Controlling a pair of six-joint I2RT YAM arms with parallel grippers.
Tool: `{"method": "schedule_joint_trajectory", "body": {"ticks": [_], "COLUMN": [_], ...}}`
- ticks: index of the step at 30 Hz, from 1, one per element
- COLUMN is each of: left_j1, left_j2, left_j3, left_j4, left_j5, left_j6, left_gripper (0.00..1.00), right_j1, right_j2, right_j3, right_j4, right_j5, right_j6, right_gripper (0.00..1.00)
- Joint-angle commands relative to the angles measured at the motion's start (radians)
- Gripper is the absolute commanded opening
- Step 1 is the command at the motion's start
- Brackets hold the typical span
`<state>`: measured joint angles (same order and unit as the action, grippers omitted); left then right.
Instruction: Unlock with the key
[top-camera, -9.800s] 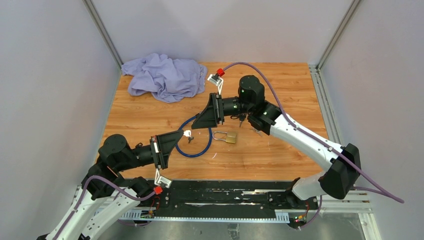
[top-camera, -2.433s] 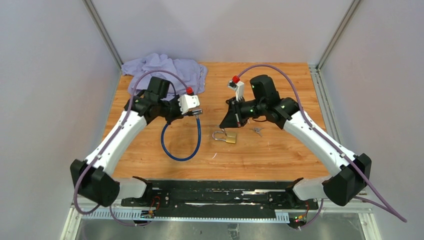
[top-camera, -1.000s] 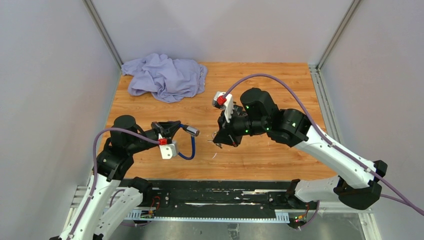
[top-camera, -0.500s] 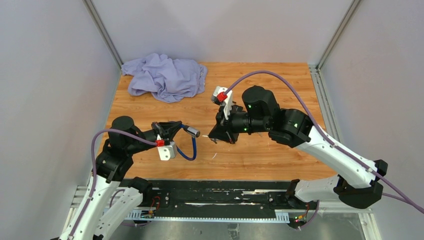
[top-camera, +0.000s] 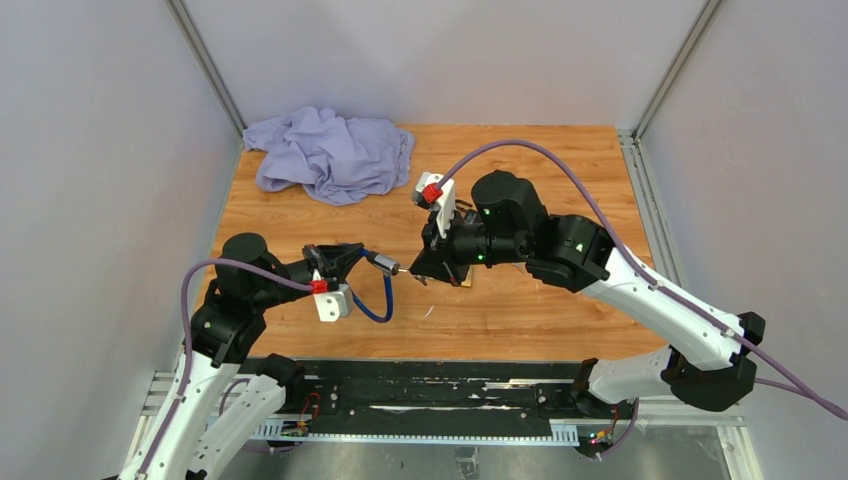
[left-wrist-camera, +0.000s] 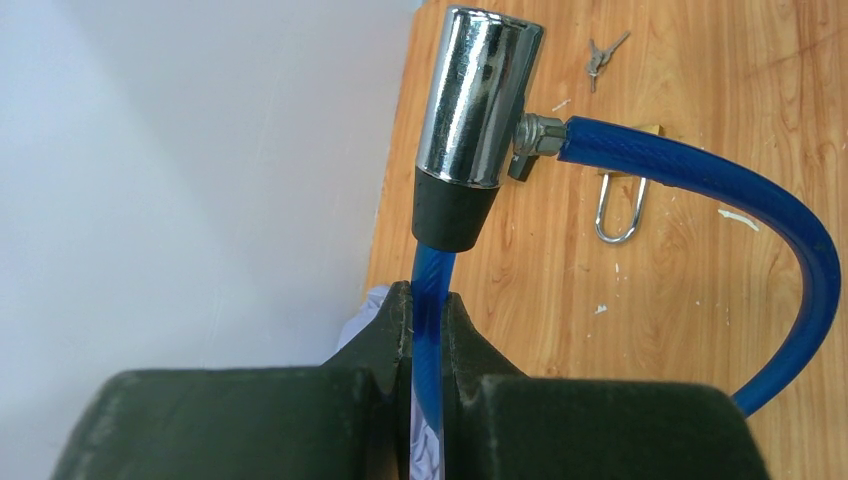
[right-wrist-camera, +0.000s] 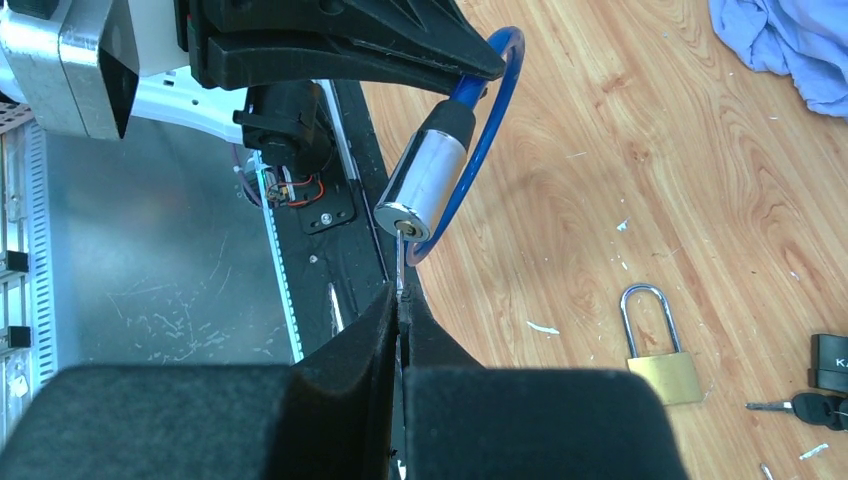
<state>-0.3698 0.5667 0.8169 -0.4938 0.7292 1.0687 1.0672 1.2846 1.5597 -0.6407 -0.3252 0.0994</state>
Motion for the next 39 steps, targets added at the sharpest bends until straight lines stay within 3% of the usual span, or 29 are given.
{"method": "schedule_joint_trajectory", "body": {"ticks": [1, 39], "left_j1": [-0.004, -0.003], "left_j2": [-0.005, 0.013], "left_j3": [-0.001, 0.022], "left_j4": [0.068, 0.051], "left_j5": [0.024, -0.02], "left_j6": [0.003, 0.017], "left_gripper": [0.0, 0.0], "right_j1": [0.016, 0.02], "right_j2": [0.007, 0.012], "right_j3": [0.046, 0.017], "right_j4": [0.013, -0.001], "right_j5": [0.032, 0.069], "right_j6": [-0.017, -0.032], "right_gripper": [0.0, 0.0]}}
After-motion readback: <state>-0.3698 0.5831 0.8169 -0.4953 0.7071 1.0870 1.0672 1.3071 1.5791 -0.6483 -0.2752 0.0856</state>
